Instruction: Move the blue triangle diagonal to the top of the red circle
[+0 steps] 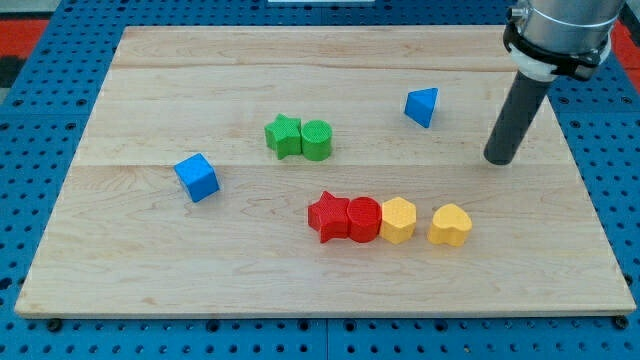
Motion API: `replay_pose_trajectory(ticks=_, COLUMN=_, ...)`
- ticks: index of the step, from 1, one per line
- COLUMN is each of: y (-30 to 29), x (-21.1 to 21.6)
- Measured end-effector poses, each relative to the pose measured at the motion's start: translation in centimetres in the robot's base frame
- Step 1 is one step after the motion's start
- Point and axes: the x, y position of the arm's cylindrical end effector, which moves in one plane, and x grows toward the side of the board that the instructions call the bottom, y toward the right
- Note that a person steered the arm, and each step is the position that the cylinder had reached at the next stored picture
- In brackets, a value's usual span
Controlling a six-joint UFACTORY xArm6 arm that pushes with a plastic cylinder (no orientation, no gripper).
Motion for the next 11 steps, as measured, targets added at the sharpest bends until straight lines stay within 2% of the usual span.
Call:
replay_pose_trajectory(ticks=2, y=-0.1, x=-6.5)
replay_pose_trajectory(ticks=3, y=-3.8, x=-8.9)
replay_pose_trajectory(ticks=4, y=-10.2, x=-9.1)
replay_pose_trajectory(ticks=5, y=-17.0, x=-6.7)
replay_pose_trajectory(ticks=6, y=-19.1, x=-5.7)
replay_pose_trajectory(ticks=10, y=-18.0, x=-3.8)
replay_pose_trajectory(ticks=11, y=-13.7, x=-3.8)
